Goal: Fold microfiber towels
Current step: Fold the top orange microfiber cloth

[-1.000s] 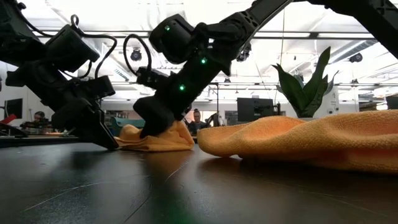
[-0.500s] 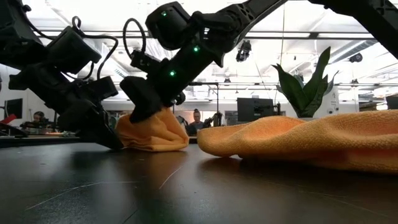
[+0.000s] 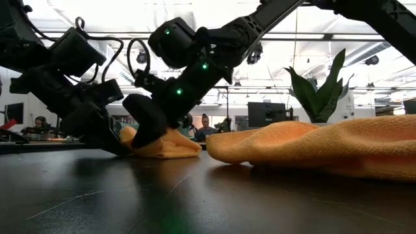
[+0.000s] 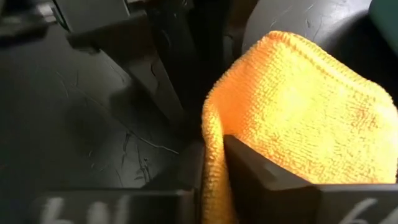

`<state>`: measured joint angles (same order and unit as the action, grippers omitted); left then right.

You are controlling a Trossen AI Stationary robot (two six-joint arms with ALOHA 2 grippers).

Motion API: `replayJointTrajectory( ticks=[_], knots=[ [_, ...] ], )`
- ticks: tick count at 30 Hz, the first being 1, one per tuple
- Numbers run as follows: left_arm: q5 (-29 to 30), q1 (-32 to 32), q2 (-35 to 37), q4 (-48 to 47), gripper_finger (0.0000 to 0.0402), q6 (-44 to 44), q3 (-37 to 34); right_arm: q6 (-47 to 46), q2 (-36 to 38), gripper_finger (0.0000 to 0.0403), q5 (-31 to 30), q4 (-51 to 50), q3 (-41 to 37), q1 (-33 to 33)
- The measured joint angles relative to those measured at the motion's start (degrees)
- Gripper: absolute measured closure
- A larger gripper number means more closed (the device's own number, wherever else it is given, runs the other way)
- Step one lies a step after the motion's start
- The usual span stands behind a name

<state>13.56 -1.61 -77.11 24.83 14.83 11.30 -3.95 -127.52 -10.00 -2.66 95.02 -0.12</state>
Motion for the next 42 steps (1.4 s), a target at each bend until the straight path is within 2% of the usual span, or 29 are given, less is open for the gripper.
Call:
replayJointTrajectory(
  ticks=[9, 17, 21, 26, 28, 30, 34, 42],
  knots=[
    [-5.11, -0.06, 4.64, -5.39, 0.0279, 2.98, -0.05, 0.35, 2.86, 0.0256, 0.11, -2.76, 0.0, 0.0],
    [-10.55, -0.04, 13.68, -14.93, 0.0279, 2.92, -0.1, 1.9, 7.36, 0.0234, -0.03, -9.39, 0.0, -0.39],
    [-13.33, -0.04, 18.79, -15.8, 0.0279, 2.24, -0.11, 4.0, 9.78, 0.0258, -0.07, -12.79, -0.02, -0.39],
    [-13.93, -0.04, 24.3, -15.52, 0.0279, -1.46, 0.37, 7.52, 12.04, 0.0326, -0.09, -14.2, -0.39, -0.37],
    [-11.59, 0.04, 25.76, -14.81, 0.0279, -3.71, 0.69, 8.95, 12.09, 0.0359, -0.07, -14.29, -0.67, -0.33],
    [-6.43, 0.13, 26.15, -13.85, 0.0285, -6.24, 1.03, 10.05, 12.06, 0.0385, -0.07, -14.04, -1.33, -0.22],
    [2.96, 1.18, 24.69, -11.32, 0.0315, -8.2, 1.0, 10.19, 12.06, 0.039, 0.52, -10.64, -3.71, 0.15],
    [6.56, 3.46, 15.64, -6.42, 0.0393, -7.87, 0.65, 7.9, 12.02, 0.0394, 4.49, -2.07, -9.71, 0.28]
  ],
)
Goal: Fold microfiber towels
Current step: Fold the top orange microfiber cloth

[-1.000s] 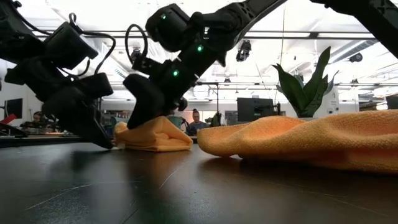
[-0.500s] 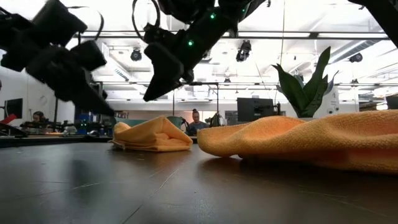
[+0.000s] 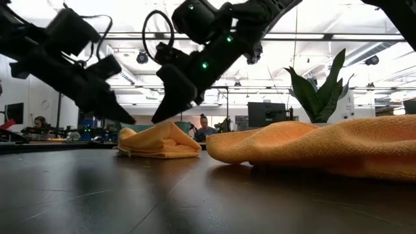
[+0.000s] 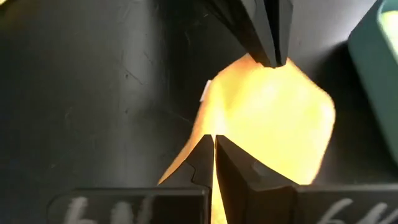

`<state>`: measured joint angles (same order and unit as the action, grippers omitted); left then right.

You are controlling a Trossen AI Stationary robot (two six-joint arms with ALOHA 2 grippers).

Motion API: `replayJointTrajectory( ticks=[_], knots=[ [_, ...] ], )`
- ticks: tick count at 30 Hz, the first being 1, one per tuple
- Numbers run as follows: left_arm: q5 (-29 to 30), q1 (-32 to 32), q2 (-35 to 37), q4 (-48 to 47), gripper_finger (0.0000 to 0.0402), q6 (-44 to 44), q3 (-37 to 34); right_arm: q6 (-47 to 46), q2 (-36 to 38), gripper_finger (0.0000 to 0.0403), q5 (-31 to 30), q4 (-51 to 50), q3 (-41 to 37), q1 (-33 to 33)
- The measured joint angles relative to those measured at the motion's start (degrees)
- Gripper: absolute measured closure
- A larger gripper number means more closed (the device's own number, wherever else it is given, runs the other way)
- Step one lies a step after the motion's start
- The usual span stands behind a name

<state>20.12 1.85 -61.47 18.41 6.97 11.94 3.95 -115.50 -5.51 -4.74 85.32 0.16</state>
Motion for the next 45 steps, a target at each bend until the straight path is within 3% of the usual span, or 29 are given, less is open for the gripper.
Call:
replayJointTrajectory(
  ticks=[7, 12, 22, 27, 32, 39, 45],
  knots=[
    [0.48, 0.09, -11.64, 5.08, 0.04, 1.47, 0.36, -4.91, -0.02, 0.0394, 5.98, 8.44, -6.52, -0.11],
    [0.98, 0.11, -15.37, 5.57, 0.0401, 4.97, 0.59, -9.96, -0.07, 0.0394, 6.24, 12.96, -11.81, -0.28],
    [0.71, 0.13, -13.57, 4.86, 0.0401, 6.18, 0.55, -12.45, 0.93, 0.0394, 7.14, 12.33, -15.79, -0.39],
    [-1.87, 0.04, -10.58, 5.08, 0.0401, 6.14, 0.51, -8.62, 5.15, 0.0394, 7.45, 10.69, -15.36, -0.53],
    [-3.55, 0.04, -8.84, 5.2, 0.0401, 6.16, 0.47, -5.83, 7.44, 0.0394, 7.07, 15.1, -15.21, -0.53],
    [-4.37, 0.02, -9.67, 5.18, 0.0401, 6.2, 0.44, -3.98, 2.43, 0.0394, 7.03, 28.74, -15.21, -0.24],
    [-4.85, 0.02, -10.83, 5.12, 0.0401, 6.3, 0.39, -5.95, -2.39, 0.0394, 7.12, 30.6, -15.24, 0.64]
  ],
)
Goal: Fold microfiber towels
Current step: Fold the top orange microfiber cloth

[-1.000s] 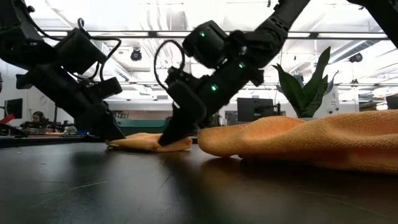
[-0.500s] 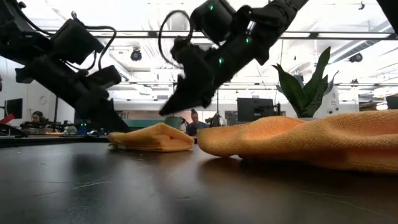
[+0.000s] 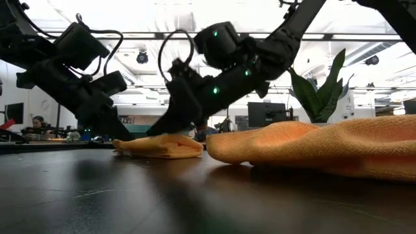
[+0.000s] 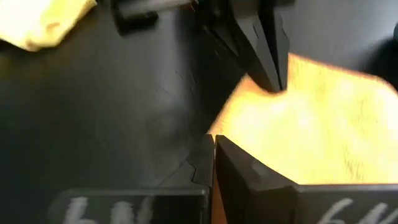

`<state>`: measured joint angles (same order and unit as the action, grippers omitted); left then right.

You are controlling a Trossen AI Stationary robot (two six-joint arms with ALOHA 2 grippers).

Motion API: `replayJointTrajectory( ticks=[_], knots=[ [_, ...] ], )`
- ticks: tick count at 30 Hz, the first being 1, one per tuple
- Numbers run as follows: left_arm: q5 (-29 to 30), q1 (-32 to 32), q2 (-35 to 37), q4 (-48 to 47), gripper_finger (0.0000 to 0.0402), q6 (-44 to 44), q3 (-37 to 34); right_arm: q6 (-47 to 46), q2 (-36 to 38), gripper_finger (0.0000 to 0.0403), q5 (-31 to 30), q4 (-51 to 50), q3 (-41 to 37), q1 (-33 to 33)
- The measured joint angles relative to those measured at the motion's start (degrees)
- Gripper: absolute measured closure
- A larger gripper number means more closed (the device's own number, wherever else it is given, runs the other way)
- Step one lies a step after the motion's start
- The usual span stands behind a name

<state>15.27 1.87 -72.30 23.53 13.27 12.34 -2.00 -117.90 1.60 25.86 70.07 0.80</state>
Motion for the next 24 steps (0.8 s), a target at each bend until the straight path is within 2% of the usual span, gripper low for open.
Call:
replayJointTrajectory(
  ticks=[5, 13, 24],
  knots=[
    [-0.27, -0.04, -1.57, 0.08, 0.0401, 1.45, -0.02, -1.27, -2.05, 0.0394, 4.12, -2.74, 0.07, 0.01],
    [-1.91, -0.04, -4.22, 0.87, 0.0401, 4.48, -0.15, -1.35, -2.3, 0.0394, 4.83, -8.05, 0.38, 0.0],
    [-11.7, 0.0, -0.69, -0.57, 0.0401, 5.28, -0.33, 8.25, 3.65, 0.0394, 5.07, -24.03, 0.02, -0.02]
  ],
)
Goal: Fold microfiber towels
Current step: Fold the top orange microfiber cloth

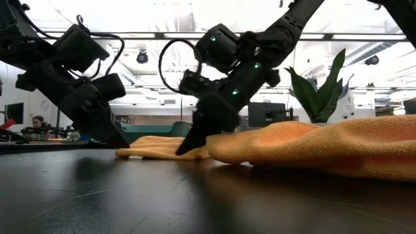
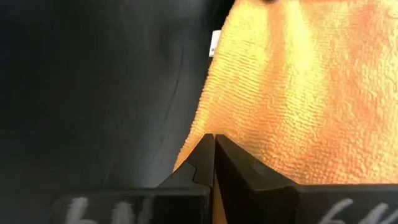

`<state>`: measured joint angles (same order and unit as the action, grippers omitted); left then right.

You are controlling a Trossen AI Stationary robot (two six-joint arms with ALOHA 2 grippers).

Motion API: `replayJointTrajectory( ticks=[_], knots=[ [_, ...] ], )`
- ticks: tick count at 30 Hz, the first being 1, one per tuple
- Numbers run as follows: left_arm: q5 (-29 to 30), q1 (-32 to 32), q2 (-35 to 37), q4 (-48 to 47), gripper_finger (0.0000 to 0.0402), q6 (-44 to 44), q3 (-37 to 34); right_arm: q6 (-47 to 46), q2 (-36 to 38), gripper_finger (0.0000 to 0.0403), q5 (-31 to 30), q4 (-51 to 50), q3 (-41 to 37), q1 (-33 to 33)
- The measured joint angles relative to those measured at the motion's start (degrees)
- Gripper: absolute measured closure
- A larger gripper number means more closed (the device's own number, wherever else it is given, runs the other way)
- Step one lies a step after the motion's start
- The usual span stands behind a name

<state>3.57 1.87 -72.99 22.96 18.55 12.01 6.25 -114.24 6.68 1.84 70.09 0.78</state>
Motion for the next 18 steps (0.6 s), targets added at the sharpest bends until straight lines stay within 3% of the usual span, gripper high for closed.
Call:
replayJointTrajectory(
  ticks=[11, 15, 18],
  knots=[
    [-0.4, 0.0, 3.11, 0.51, 0.0401, -3.01, 1.14, -0.27, 9.36, 0.0394, -0.55, -8.86, -0.24, 0.0],
    [2.27, 0.02, 3.55, 4.62, 0.0401, -6.41, 1.87, -0.66, 11.71, 0.0394, -1.3, -11.27, -0.22, 0.0],
    [6.64, 0.01, 3.04, 8.9, 0.0401, -9.58, 2.17, -1.47, 13.05, 0.0394, -6.1, -12.61, -0.17, -0.02]
  ],
)
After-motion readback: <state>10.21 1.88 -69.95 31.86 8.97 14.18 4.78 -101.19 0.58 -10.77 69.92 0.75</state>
